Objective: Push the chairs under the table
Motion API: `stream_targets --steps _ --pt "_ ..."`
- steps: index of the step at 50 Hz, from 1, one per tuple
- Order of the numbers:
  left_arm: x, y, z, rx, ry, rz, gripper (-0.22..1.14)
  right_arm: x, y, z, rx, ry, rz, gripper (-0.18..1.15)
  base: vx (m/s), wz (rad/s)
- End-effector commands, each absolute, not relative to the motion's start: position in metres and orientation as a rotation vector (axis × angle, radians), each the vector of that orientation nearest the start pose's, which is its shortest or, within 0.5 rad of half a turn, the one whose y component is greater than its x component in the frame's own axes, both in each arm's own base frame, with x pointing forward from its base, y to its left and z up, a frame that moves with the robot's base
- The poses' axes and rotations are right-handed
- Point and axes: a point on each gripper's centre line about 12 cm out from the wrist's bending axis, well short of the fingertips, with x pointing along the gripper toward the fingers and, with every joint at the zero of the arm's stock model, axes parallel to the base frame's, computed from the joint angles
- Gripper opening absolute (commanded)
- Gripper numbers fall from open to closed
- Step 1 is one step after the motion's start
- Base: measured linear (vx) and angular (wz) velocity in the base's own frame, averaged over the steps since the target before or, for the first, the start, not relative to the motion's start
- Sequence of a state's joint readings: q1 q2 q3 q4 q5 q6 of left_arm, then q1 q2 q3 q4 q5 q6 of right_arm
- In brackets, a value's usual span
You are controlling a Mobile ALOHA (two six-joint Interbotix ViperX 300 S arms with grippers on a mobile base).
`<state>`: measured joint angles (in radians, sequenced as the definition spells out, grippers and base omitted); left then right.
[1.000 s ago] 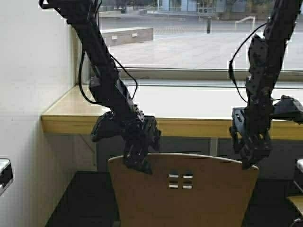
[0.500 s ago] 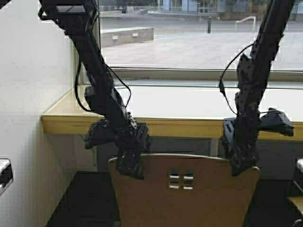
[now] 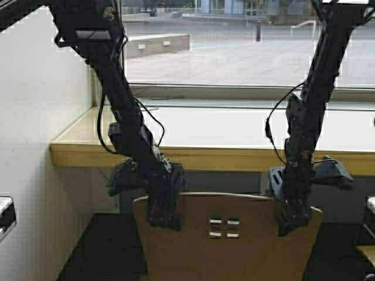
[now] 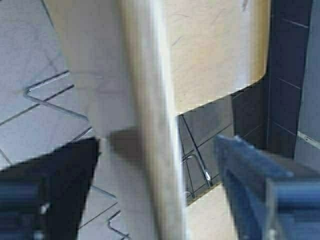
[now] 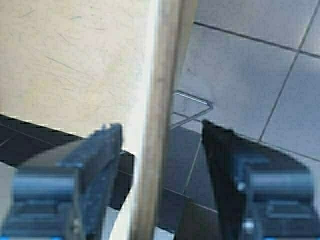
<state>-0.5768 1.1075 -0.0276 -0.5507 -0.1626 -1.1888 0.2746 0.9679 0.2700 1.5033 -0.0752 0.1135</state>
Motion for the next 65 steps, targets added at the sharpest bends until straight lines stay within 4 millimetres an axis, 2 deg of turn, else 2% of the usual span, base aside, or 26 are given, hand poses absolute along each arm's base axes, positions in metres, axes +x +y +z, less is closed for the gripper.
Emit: stream_targets --steps 1,11,14,17,44,57,65 --pt "0.444 -0.264 -0.140 -1.299 0.963 0.405 0.80 0.412 0.109 -0.142 1.193 1.030 -0.786 0.69 0.05 0.01" --pt "0.447 -0.260 -0.138 -1.307 0.957 0.413 0.24 0.407 0.108 -0.140 1.186 1.041 -0.788 0.20 0.04 0.03" --pt "0.449 -0.260 -0.137 -1.309 0.952 0.409 0.13 0.406 0.108 -0.138 1.187 1.045 -0.787 0.11 0.06 0.04" --pt "0.451 -0.260 -0.136 -1.314 0.949 0.407 0.07 0.404 0.107 -0.137 1.185 1.047 -0.790 0.09 0.08 0.04" --pt "0.451 -0.259 -0.126 -1.262 0.950 0.372 0.07 0.386 0.104 -0.147 1.167 1.098 -0.816 0.10 0.17 0.03" --pt "0.454 -0.261 -0.116 -1.270 0.940 0.358 0.07 0.389 0.109 -0.148 1.178 1.127 -0.786 0.10 0.21 0.00" --pt "0.457 -0.261 -0.117 -1.275 0.935 0.357 0.07 0.388 0.109 -0.152 1.170 1.130 -0.789 0.10 0.21 -0.05"
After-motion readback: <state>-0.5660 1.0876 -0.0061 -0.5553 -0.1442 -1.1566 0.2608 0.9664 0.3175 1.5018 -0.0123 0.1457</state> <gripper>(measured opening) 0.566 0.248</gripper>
